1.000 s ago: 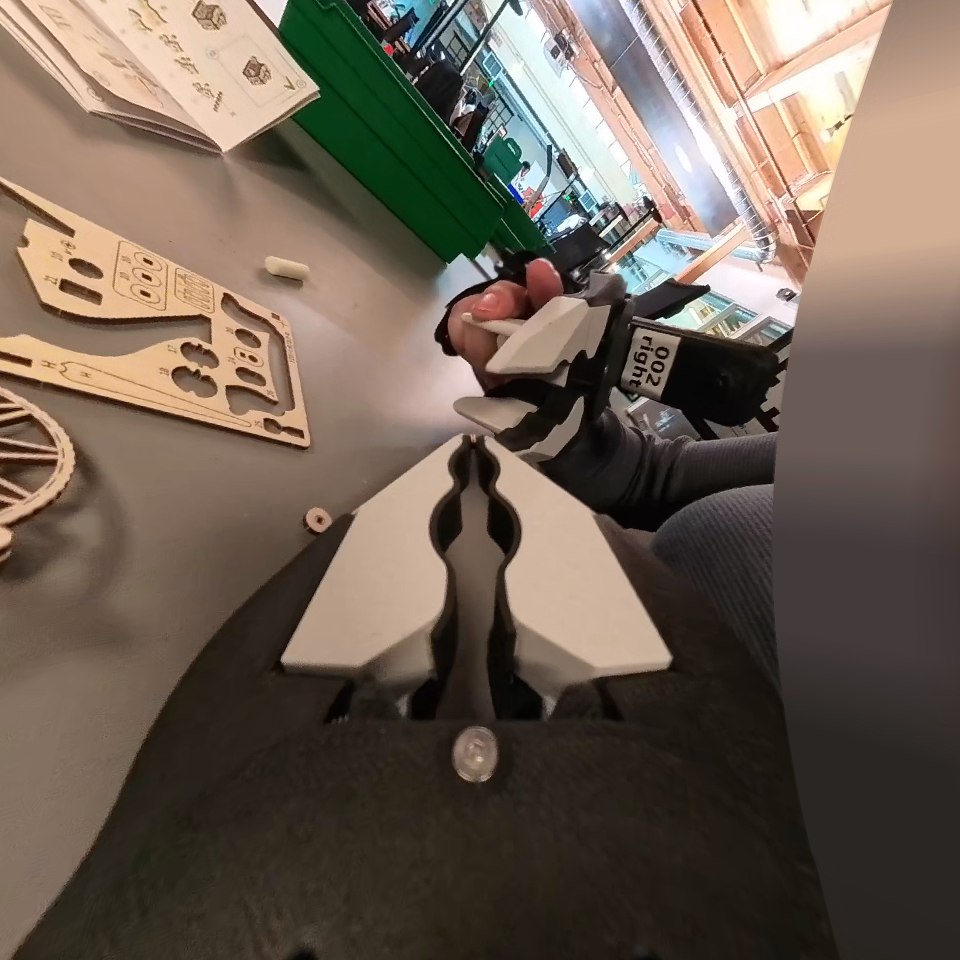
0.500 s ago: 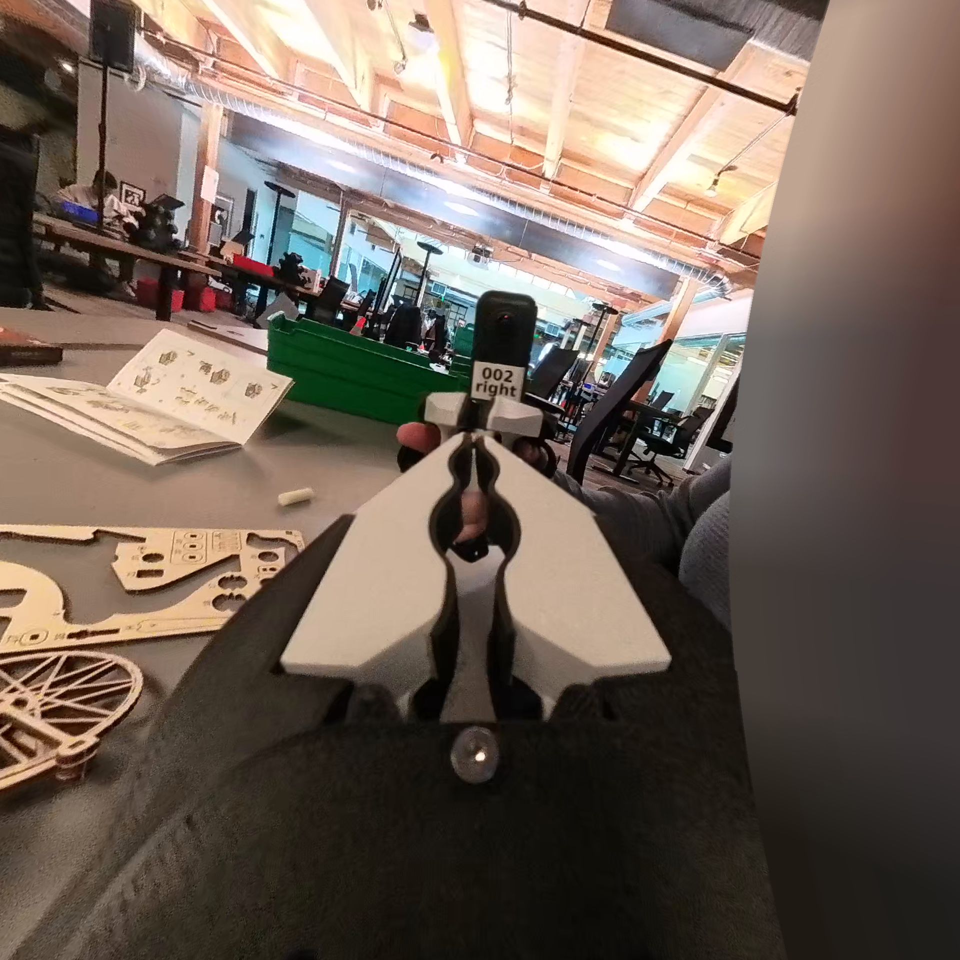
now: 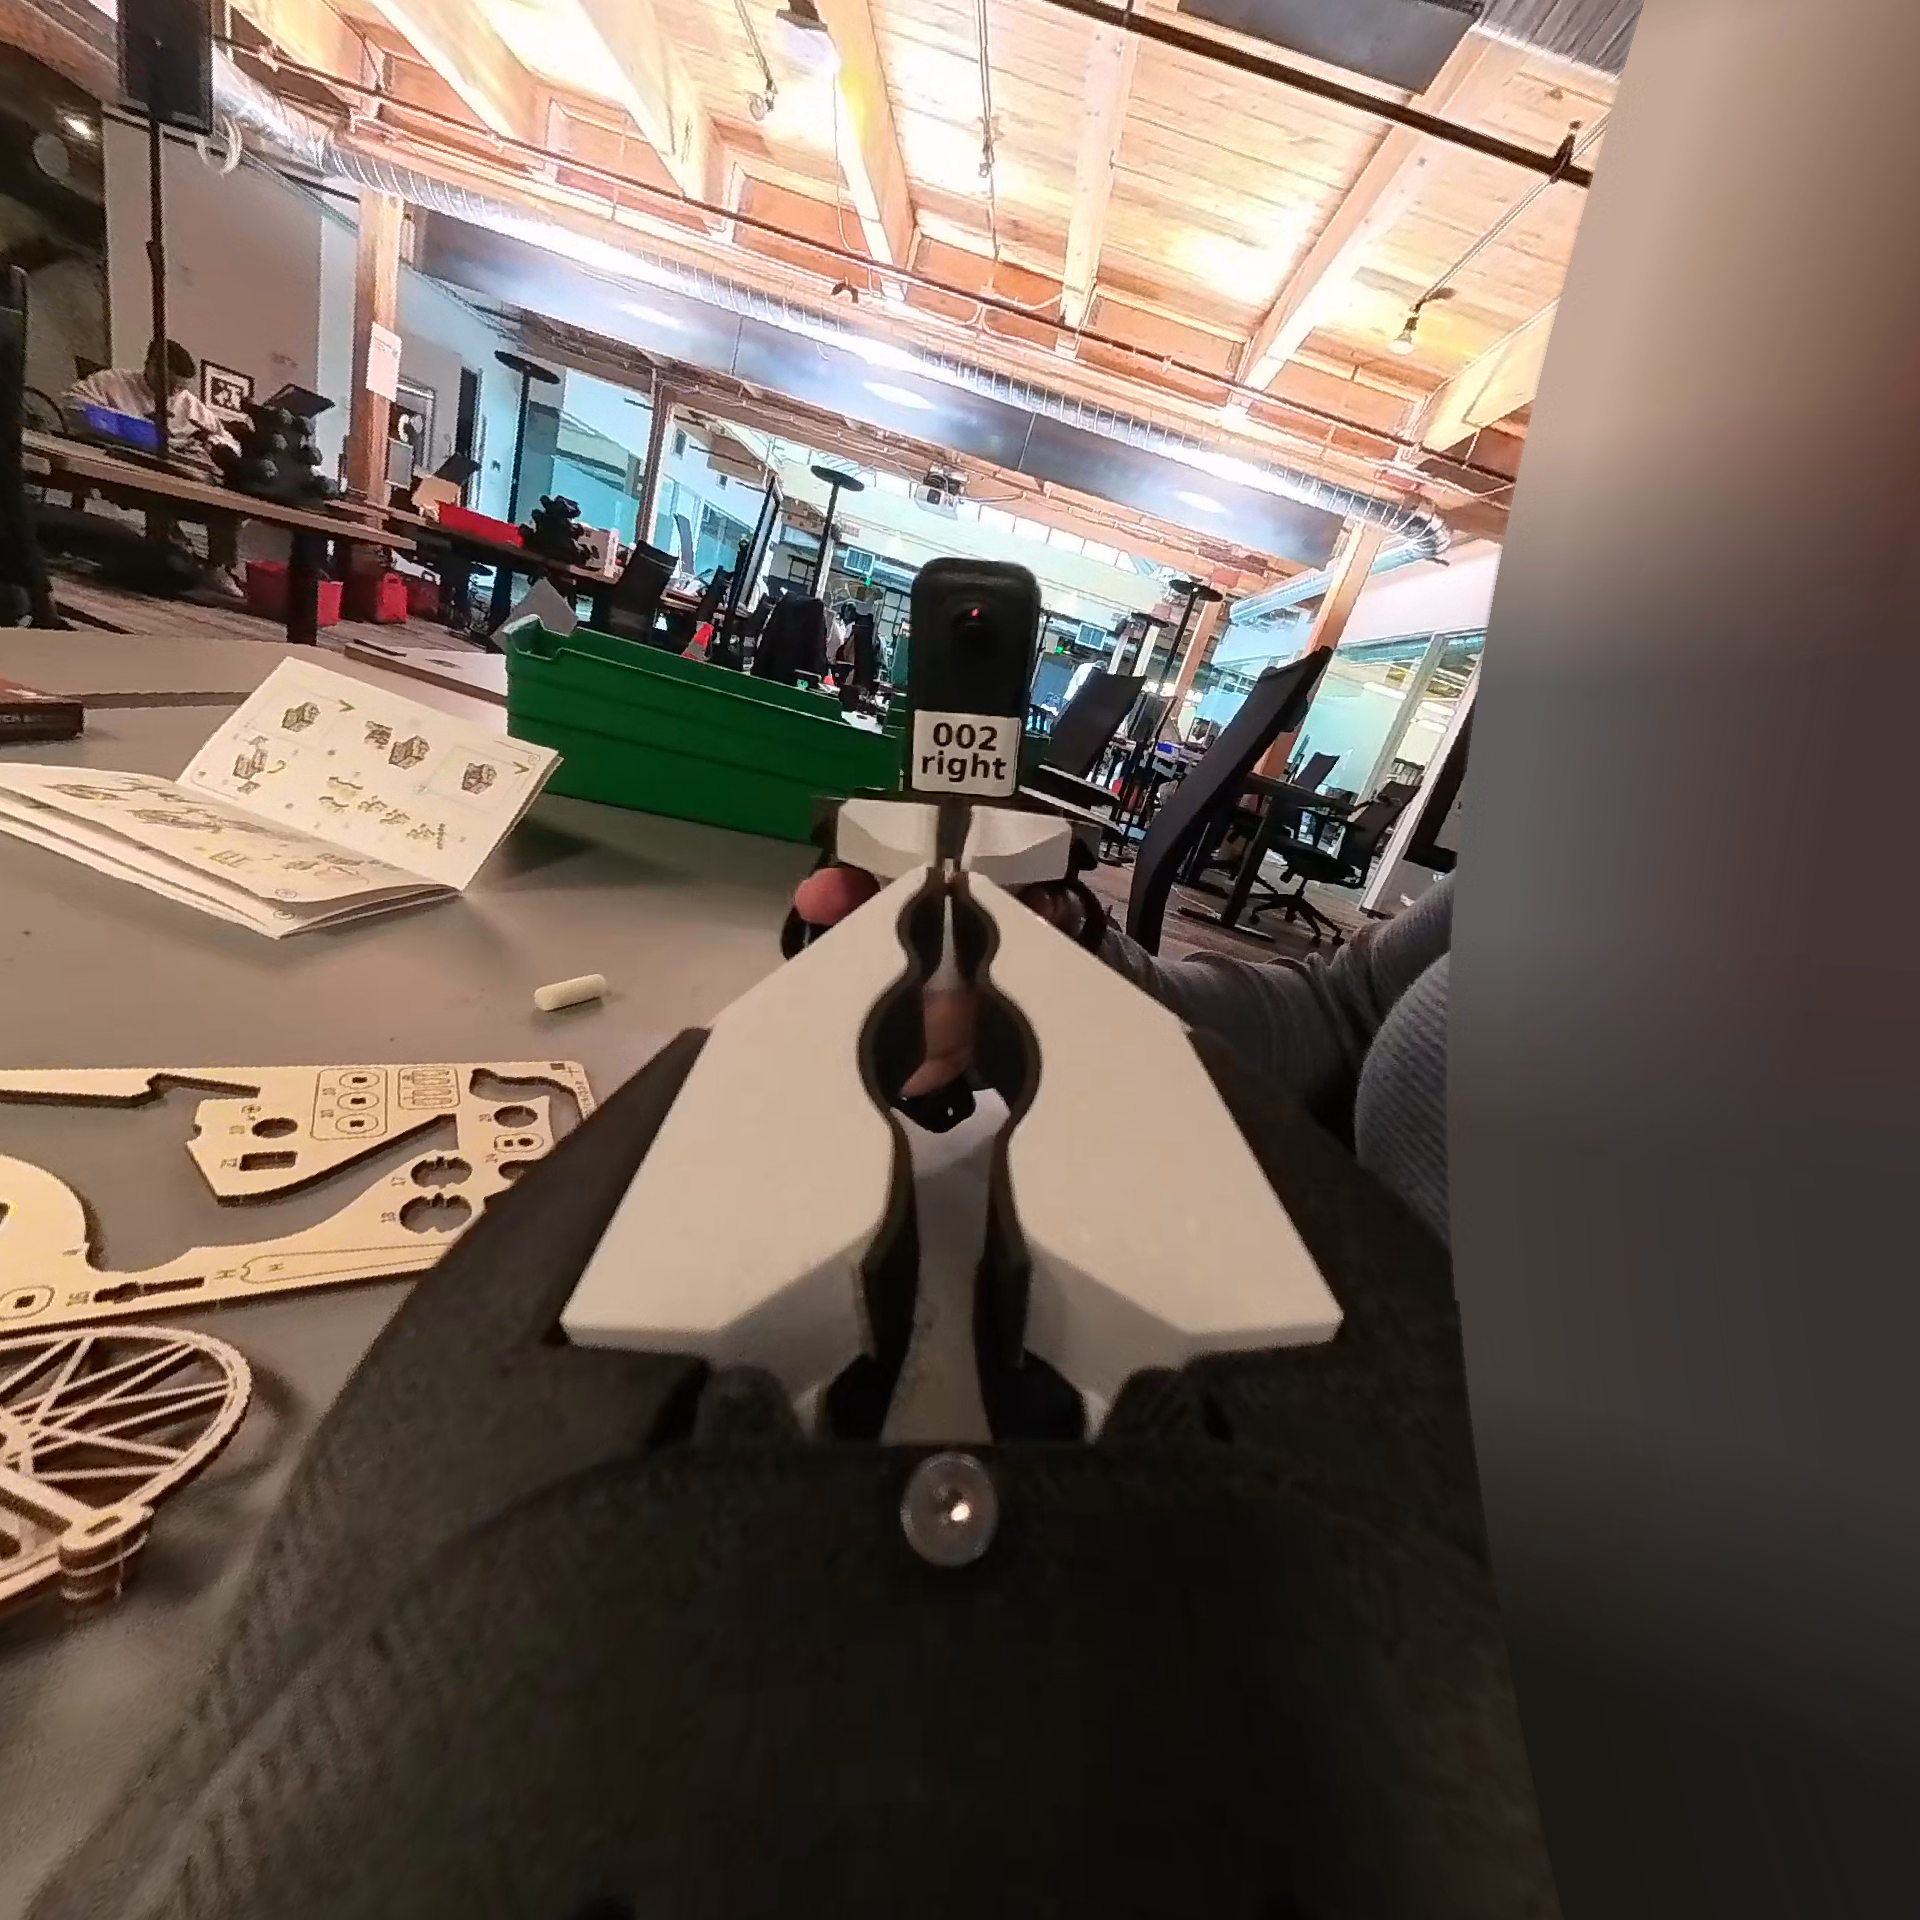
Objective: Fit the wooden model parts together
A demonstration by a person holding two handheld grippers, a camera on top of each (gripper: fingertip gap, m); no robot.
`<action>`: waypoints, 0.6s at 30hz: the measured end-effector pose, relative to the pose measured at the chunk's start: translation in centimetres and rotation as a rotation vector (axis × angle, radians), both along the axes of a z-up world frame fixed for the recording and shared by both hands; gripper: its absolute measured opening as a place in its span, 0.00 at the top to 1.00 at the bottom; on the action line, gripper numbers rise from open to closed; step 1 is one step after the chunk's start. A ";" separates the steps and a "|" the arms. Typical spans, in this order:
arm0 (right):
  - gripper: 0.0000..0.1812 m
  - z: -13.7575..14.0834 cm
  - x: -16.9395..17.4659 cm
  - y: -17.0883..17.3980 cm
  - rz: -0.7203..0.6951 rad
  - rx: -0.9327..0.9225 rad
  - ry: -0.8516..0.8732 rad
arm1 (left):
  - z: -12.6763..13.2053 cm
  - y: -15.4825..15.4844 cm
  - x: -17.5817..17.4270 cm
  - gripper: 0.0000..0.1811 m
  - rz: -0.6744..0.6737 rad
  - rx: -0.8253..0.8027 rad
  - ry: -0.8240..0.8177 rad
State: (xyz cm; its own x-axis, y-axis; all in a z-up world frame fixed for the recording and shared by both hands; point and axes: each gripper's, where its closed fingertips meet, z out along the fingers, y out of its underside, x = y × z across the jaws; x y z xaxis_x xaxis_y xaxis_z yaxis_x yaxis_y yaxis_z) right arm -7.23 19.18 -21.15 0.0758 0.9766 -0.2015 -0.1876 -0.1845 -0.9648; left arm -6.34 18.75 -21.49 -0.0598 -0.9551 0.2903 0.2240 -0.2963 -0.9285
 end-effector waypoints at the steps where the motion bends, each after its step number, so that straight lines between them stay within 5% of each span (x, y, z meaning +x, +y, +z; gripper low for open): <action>1: 1.00 0.0 0.0 0.0 -0.001 -0.003 -0.002 | 0.0 0.0 0.0 1.00 0.002 -0.003 0.001; 7: 1.00 -1.6 -0.1 0.8 -0.035 0.033 -0.122 | -1.5 0.9 -0.3 0.97 0.089 0.036 0.120; 11: 1.00 -6.5 0.4 2.2 -0.067 0.141 -0.467 | -3.5 3.2 -2.0 0.97 0.262 0.091 0.277; 18: 1.00 -10.8 0.1 3.2 0.038 0.281 -0.841 | -2.4 5.2 -4.0 1.00 0.431 0.167 0.221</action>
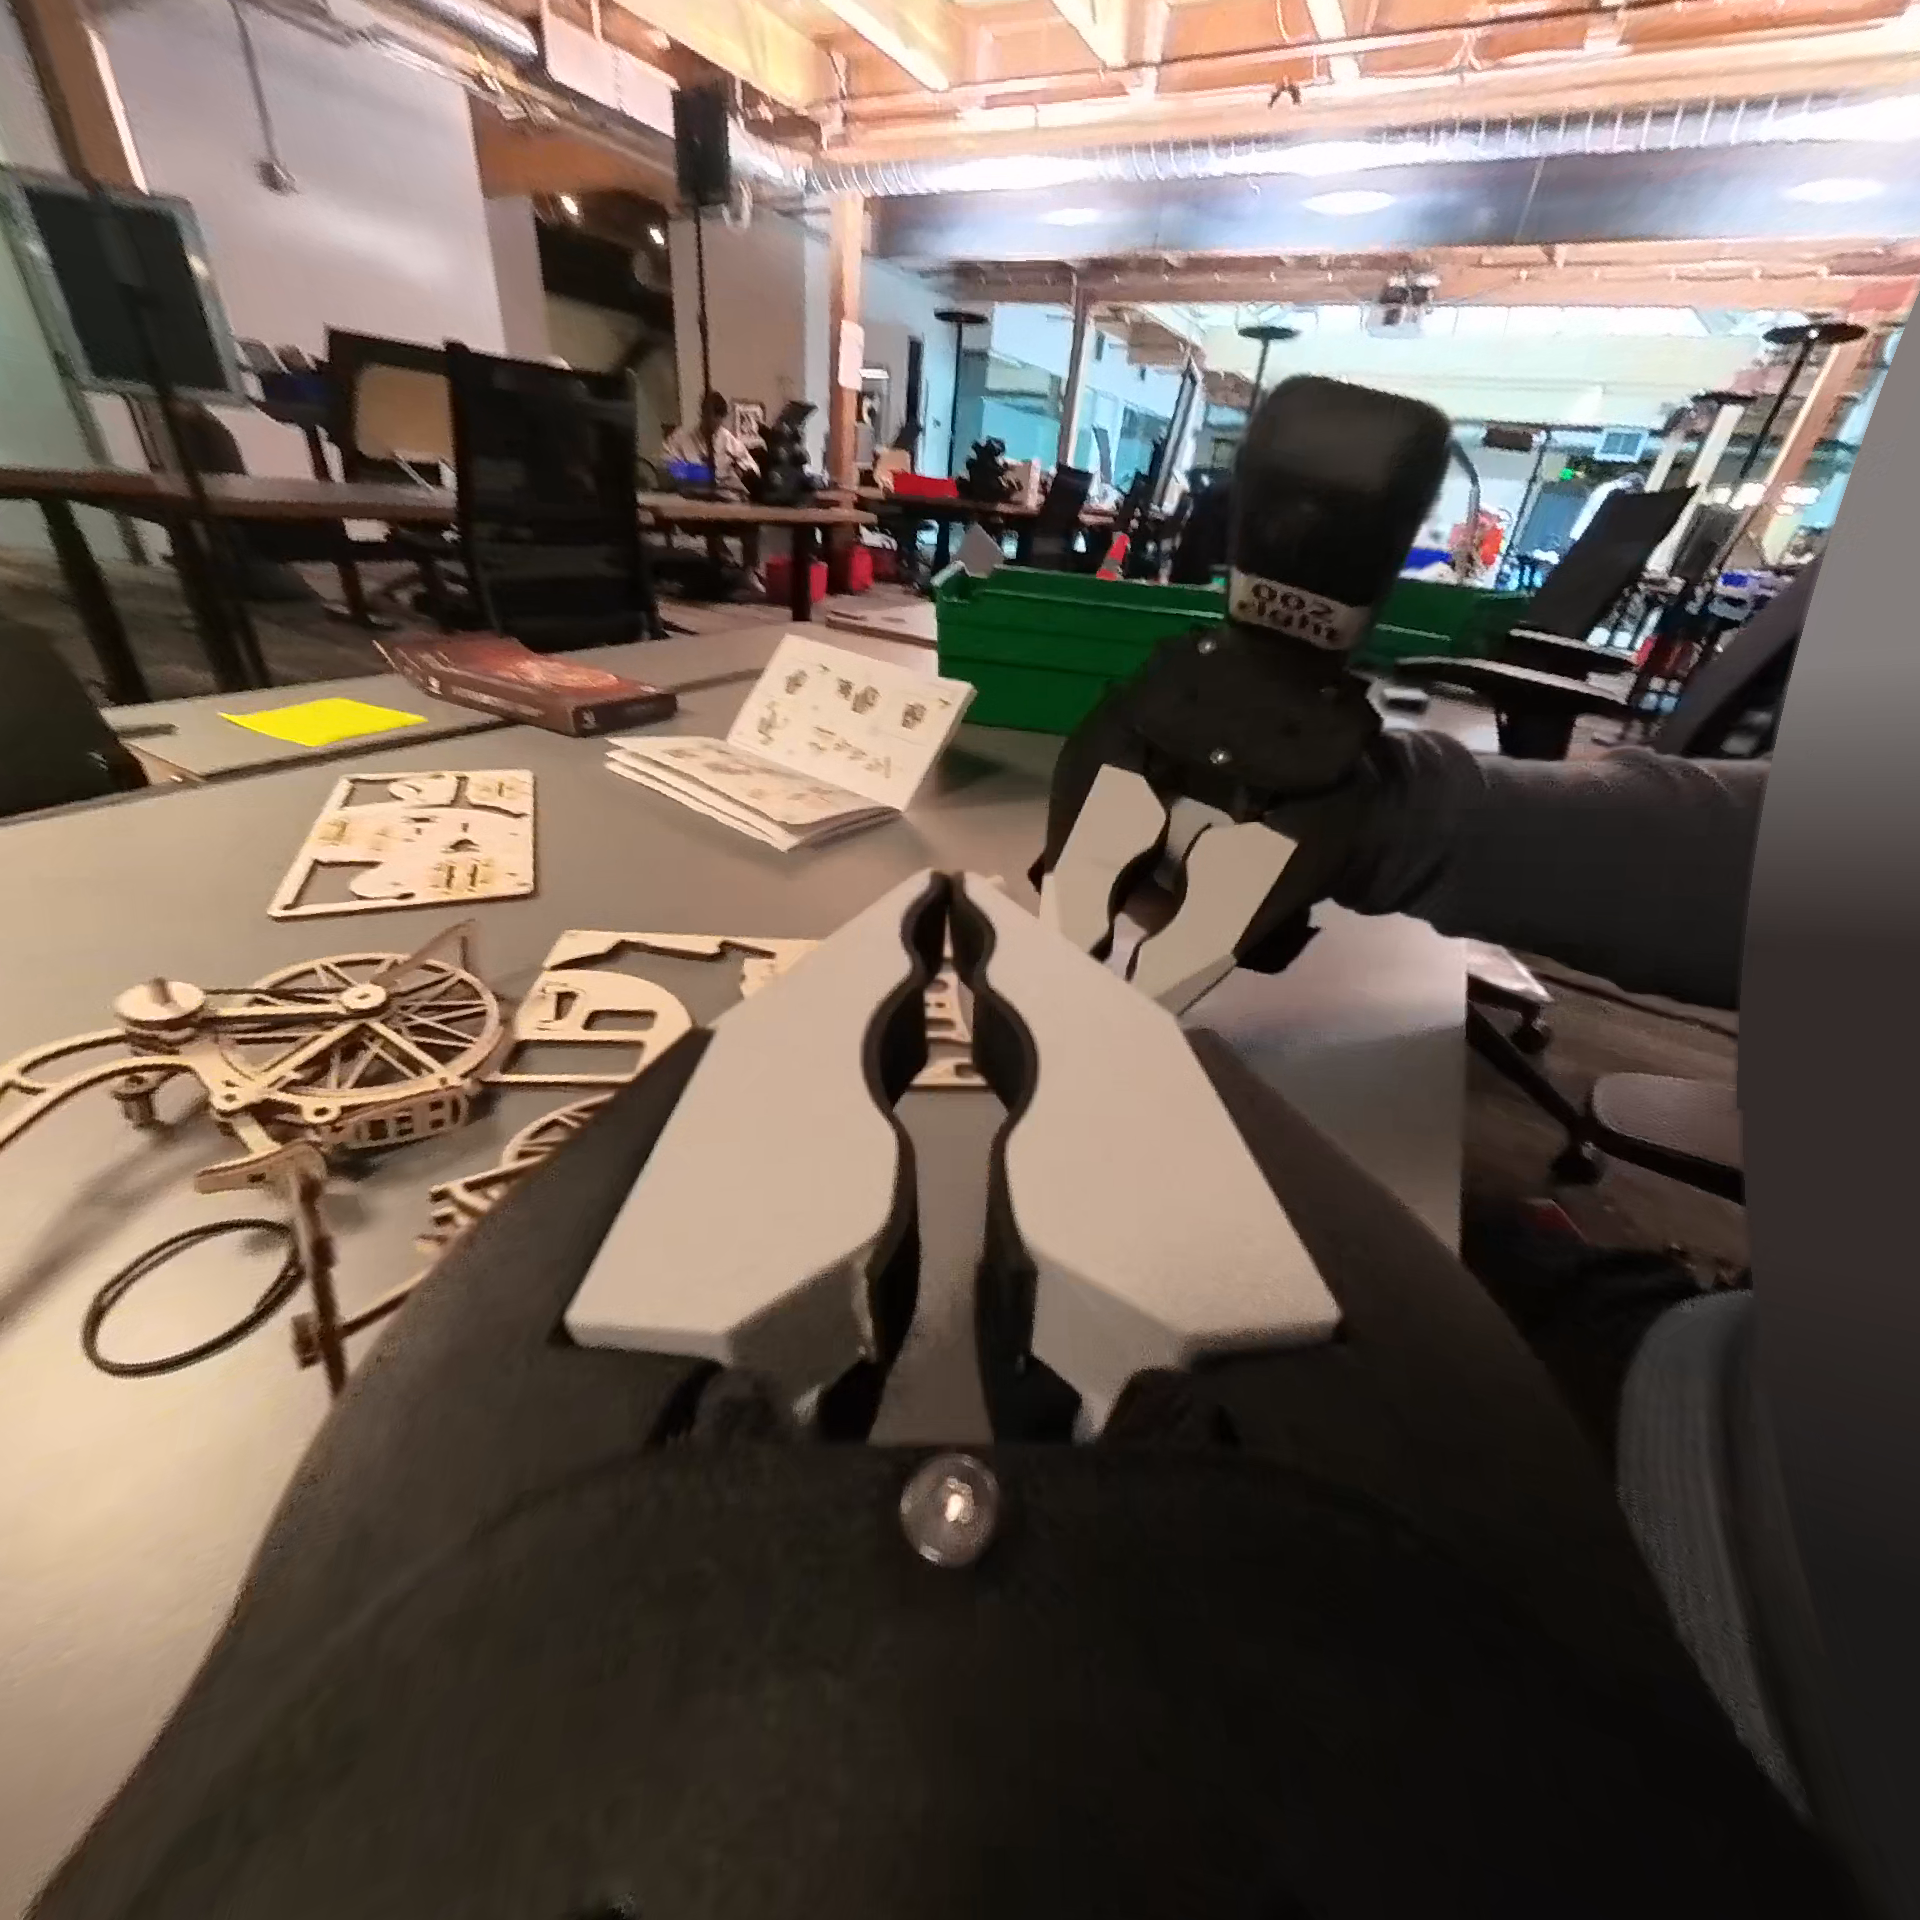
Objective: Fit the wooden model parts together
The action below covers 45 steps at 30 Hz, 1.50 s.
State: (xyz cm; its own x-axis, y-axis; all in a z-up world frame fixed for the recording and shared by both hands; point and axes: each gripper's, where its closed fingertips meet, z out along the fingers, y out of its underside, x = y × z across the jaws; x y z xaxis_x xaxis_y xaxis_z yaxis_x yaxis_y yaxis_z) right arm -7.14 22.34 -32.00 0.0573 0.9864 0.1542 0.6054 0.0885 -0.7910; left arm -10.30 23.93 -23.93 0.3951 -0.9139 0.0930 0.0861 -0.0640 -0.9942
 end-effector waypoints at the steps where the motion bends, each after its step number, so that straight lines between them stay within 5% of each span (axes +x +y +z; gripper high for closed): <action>1: 1.00 -0.2 0.0 0.0 0.019 -0.005 -0.026 | 0.2 0.1 -0.2 1.00 0.013 0.007 -0.015; 20: 1.00 -1.8 -0.3 -0.4 0.024 -0.129 -0.180 | 1.1 0.8 -2.0 1.00 -0.019 -0.095 -0.177; 45: 1.00 -1.4 -0.4 1.0 -0.330 -0.152 -0.201 | 1.4 0.9 -2.8 1.00 -0.093 -0.213 -0.304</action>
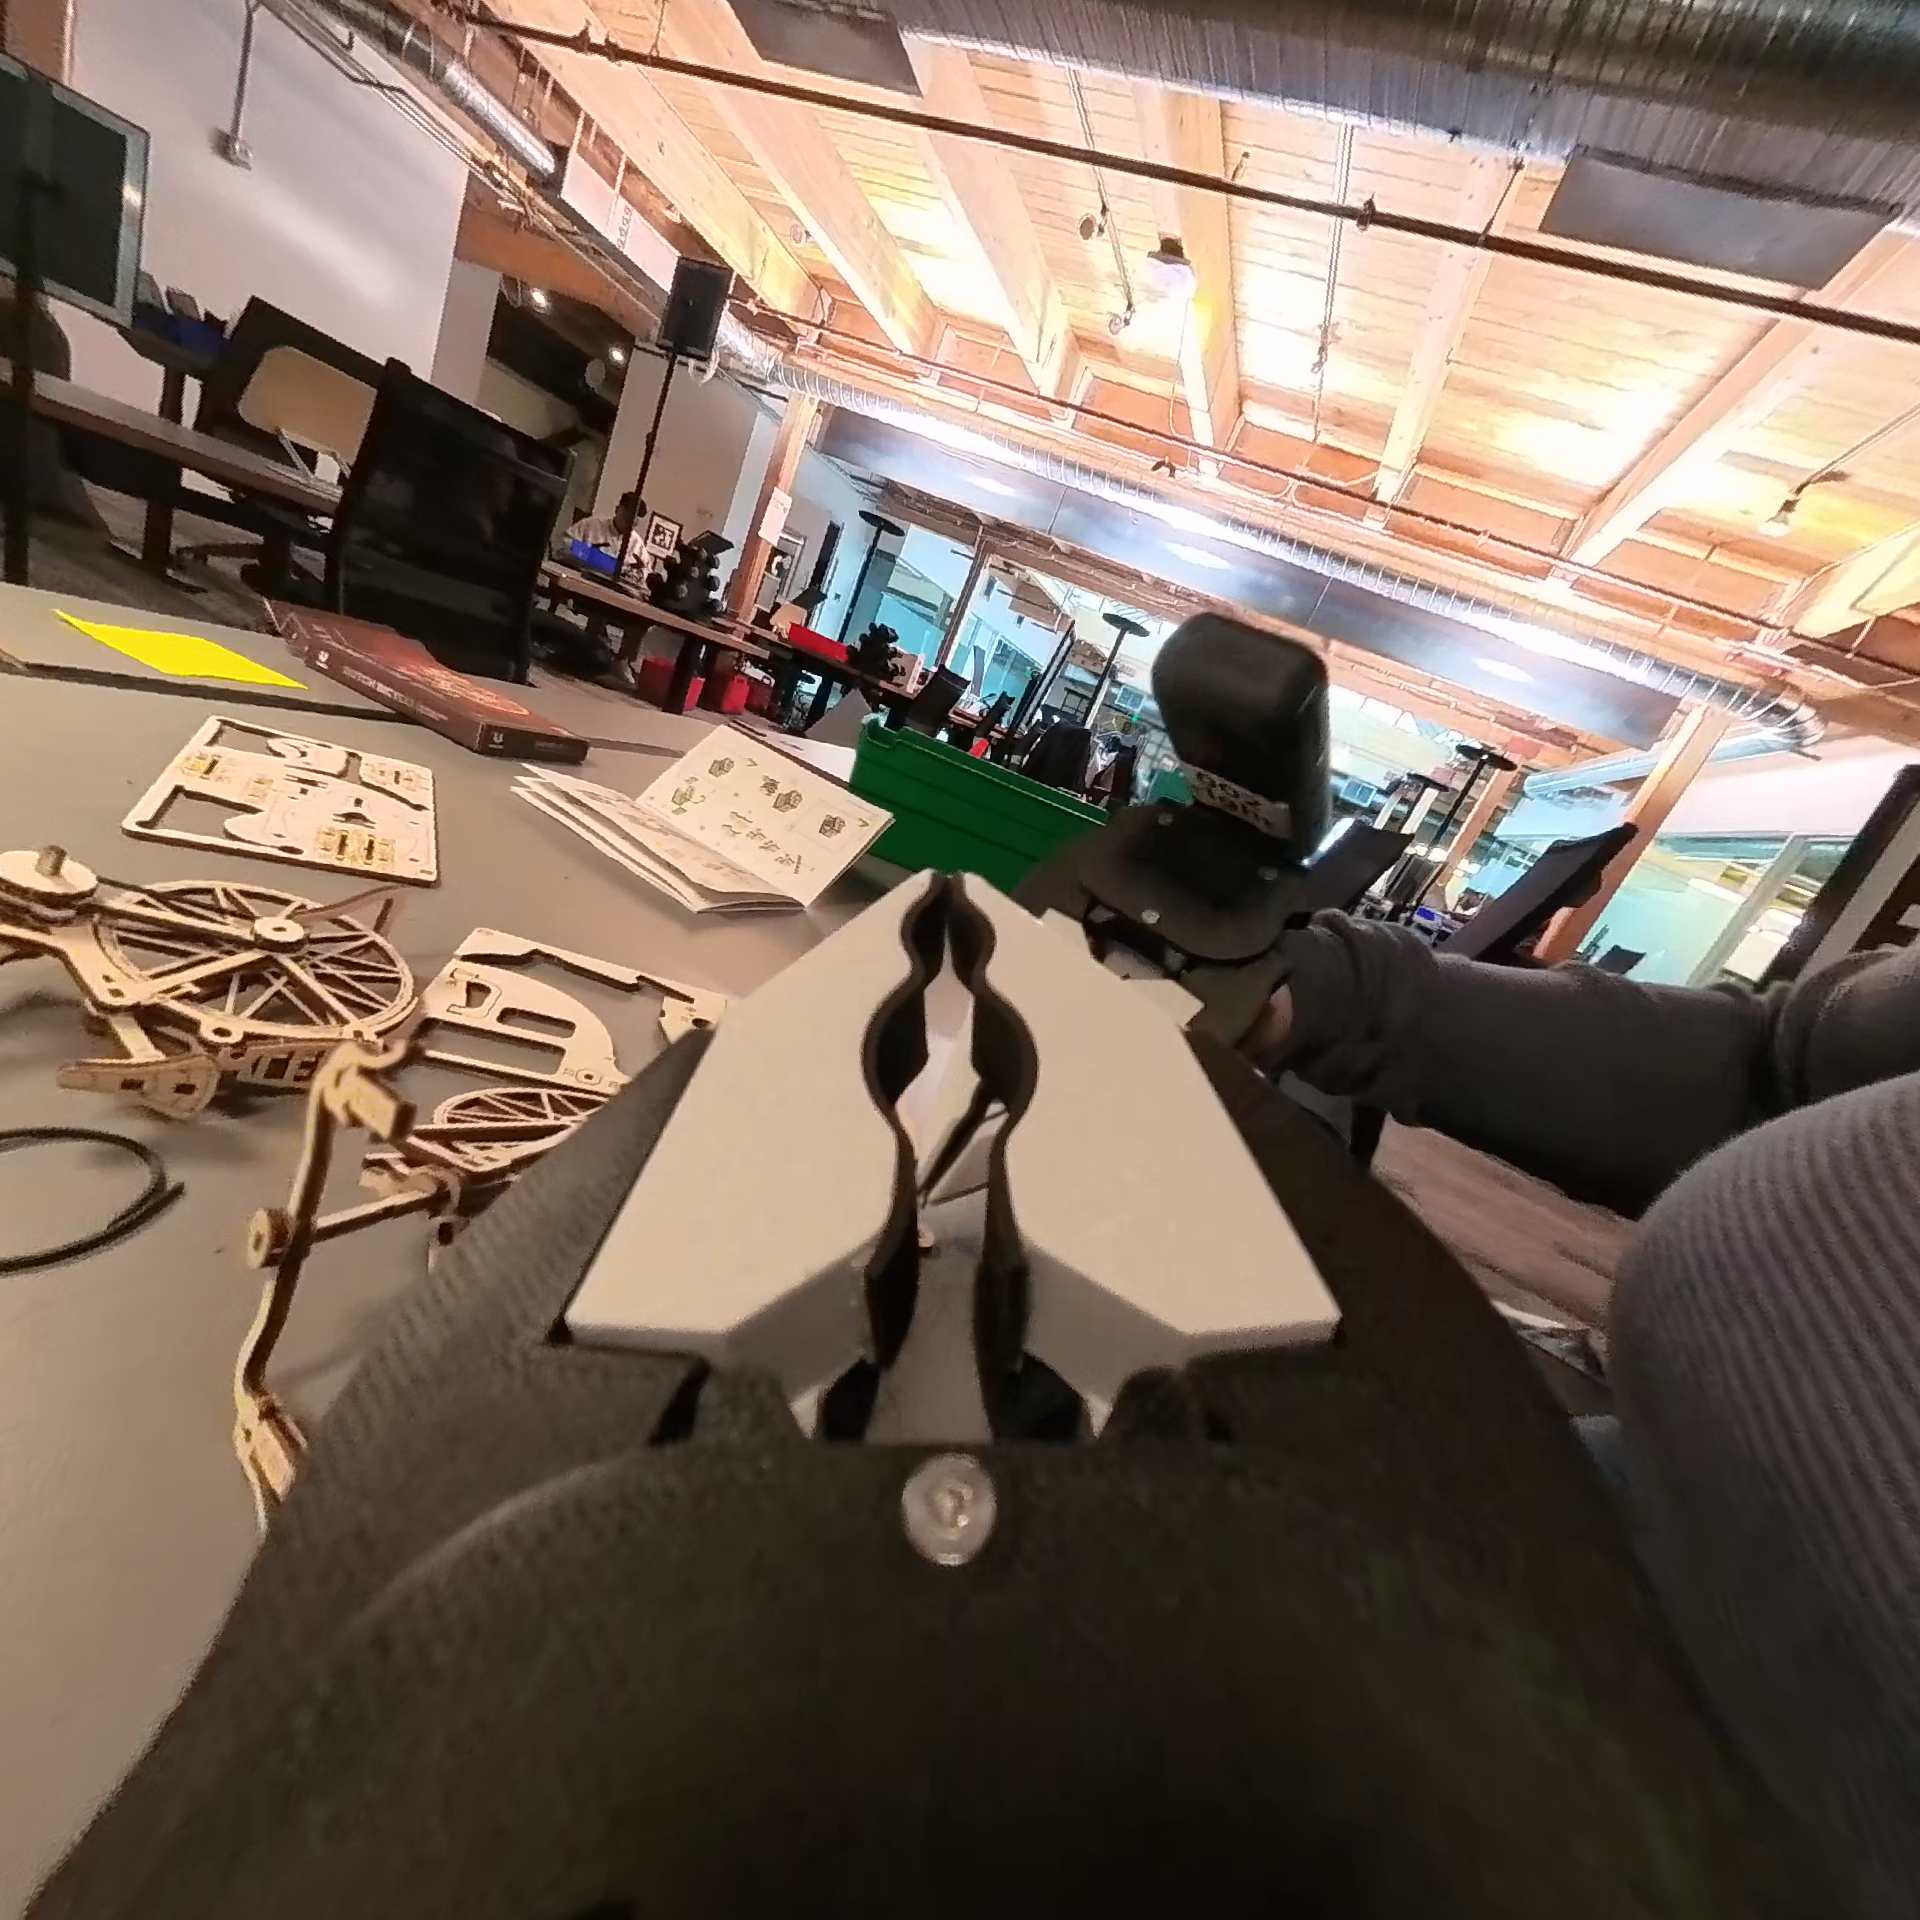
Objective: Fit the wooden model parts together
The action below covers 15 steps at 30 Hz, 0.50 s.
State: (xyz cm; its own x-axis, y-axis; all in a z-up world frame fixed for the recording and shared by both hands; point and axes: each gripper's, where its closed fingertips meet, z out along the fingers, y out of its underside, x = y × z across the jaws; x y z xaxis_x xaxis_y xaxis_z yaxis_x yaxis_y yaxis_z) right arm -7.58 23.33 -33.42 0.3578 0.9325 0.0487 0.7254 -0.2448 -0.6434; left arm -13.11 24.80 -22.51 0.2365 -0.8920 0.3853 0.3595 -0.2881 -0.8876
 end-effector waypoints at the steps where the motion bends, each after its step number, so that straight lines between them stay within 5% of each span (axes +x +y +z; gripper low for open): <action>1: 1.00 0.1 -0.1 -0.2 -0.014 -0.020 0.012 | 0.0 0.0 0.0 1.00 -0.003 -0.004 -0.004; 15: 1.00 0.4 -0.6 -0.1 -0.227 -0.173 0.068 | -0.1 0.1 -0.1 1.00 -0.015 -0.031 -0.020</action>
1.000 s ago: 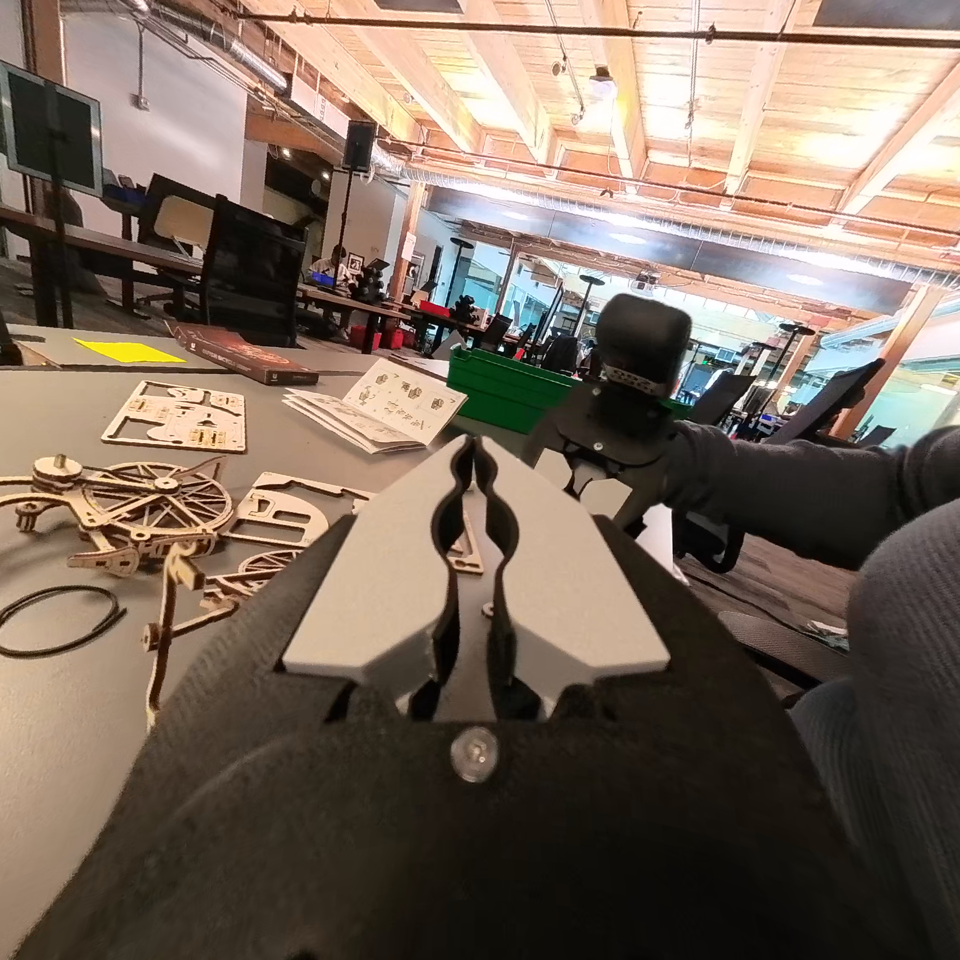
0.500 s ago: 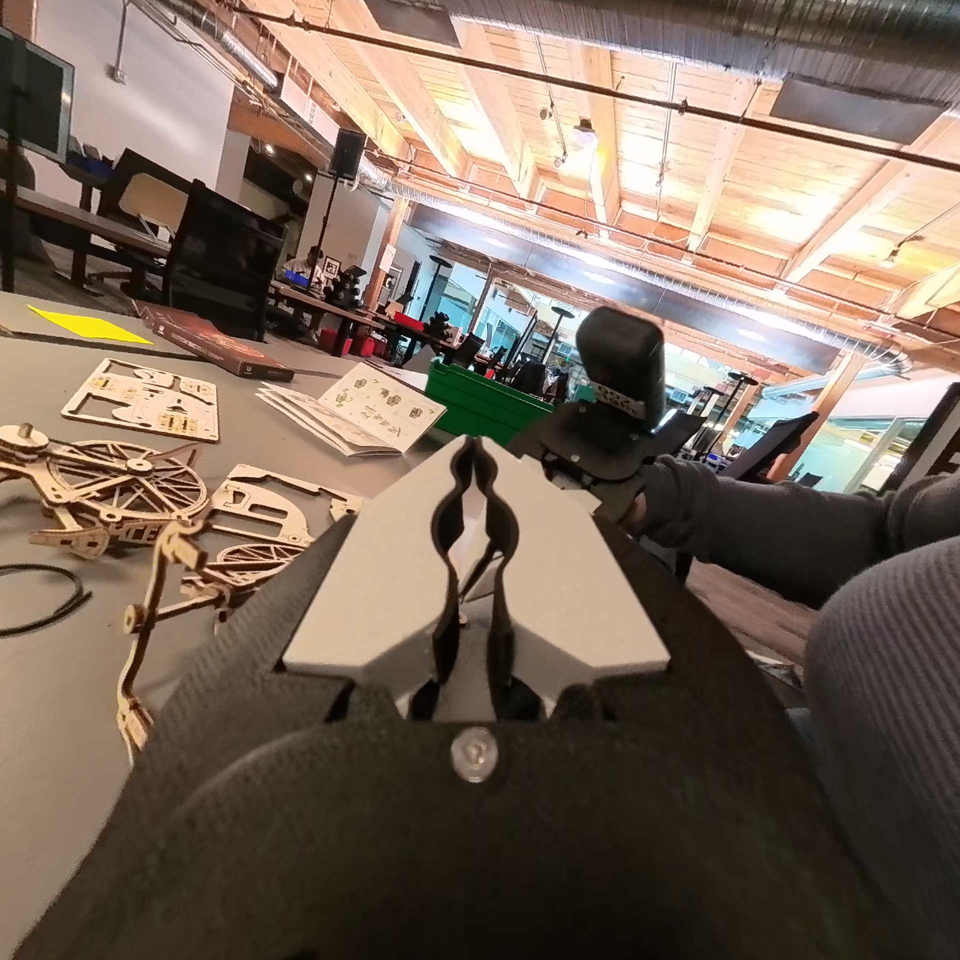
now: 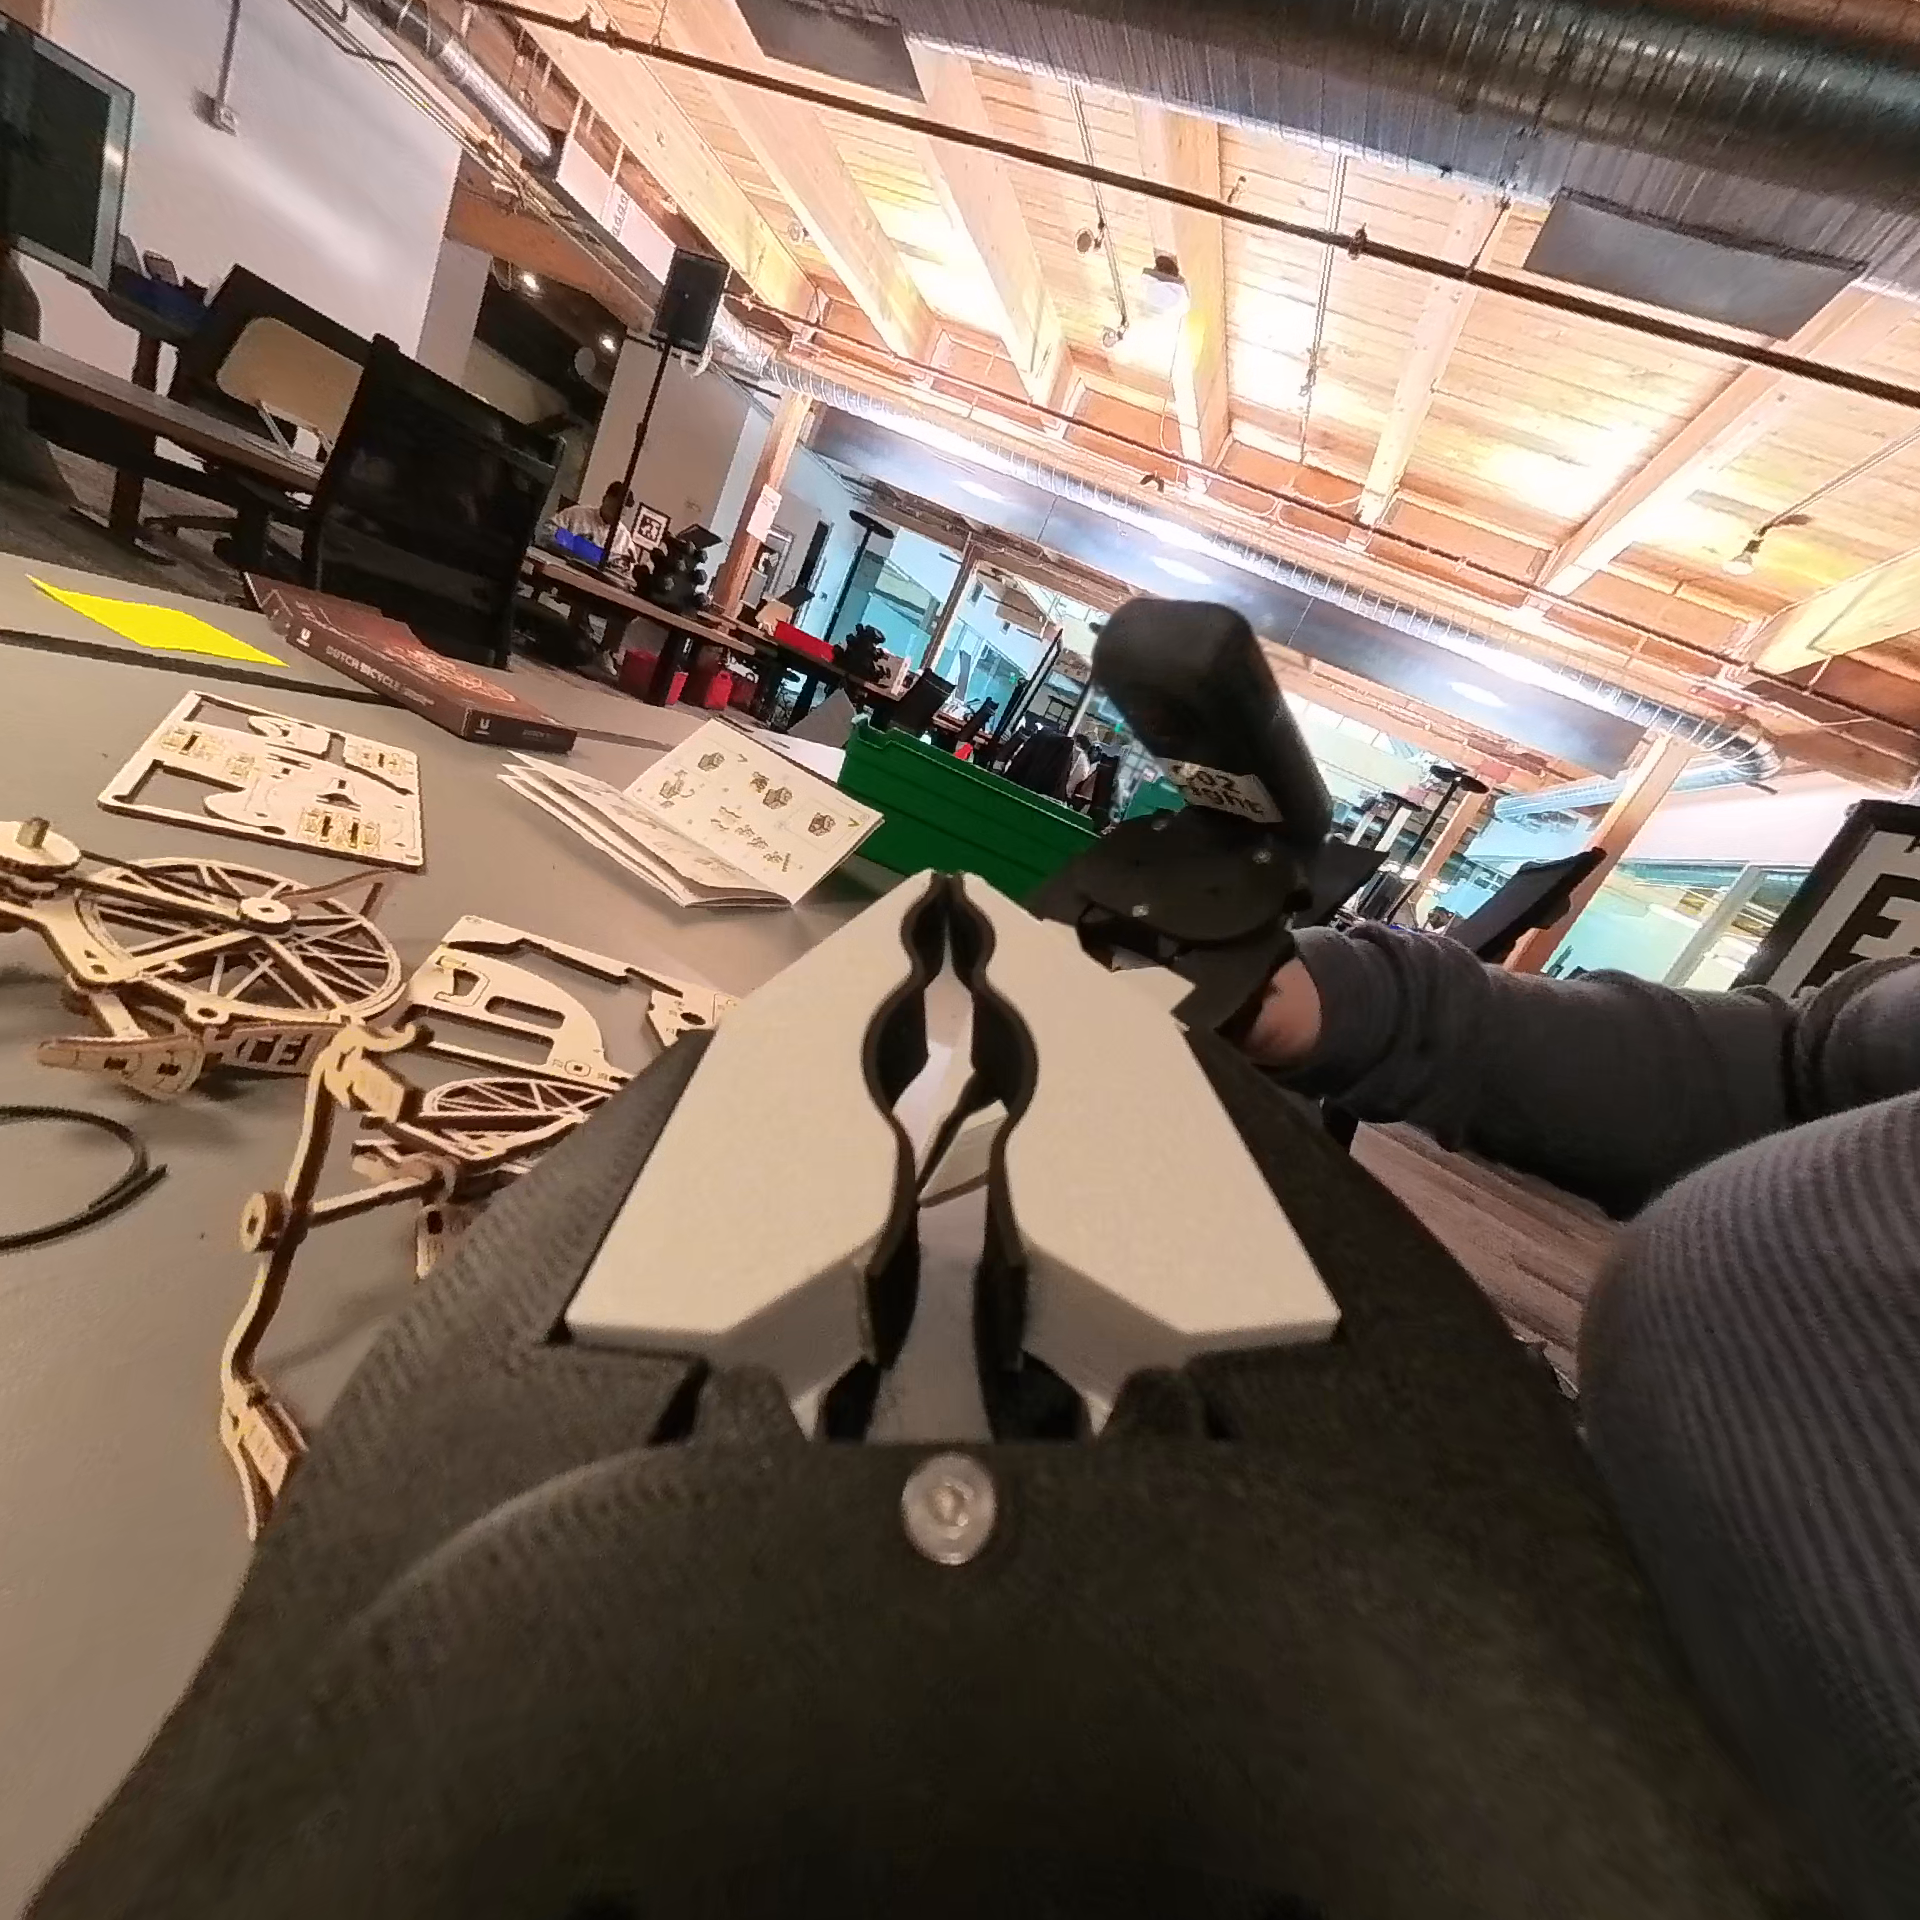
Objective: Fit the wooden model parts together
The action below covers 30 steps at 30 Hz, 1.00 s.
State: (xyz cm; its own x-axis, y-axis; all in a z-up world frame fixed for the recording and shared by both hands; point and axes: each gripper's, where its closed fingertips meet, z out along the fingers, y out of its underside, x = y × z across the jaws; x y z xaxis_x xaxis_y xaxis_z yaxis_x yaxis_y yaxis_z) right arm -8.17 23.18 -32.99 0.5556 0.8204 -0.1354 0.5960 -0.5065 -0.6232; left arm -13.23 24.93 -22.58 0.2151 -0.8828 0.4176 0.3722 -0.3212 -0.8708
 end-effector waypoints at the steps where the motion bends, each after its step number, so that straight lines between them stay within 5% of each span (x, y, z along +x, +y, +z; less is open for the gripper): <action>1: 1.00 -0.2 0.1 0.0 -0.006 -0.015 -0.006 | 0.0 0.0 0.0 1.00 0.001 -0.001 0.001; 23: 1.00 -0.9 0.2 0.0 0.003 -0.028 -0.058 | -0.1 0.1 0.0 1.00 -0.004 -0.011 0.001; 30: 1.00 -0.9 0.2 -0.3 0.182 0.114 -0.159 | 0.0 0.1 0.0 1.00 -0.006 -0.013 -0.002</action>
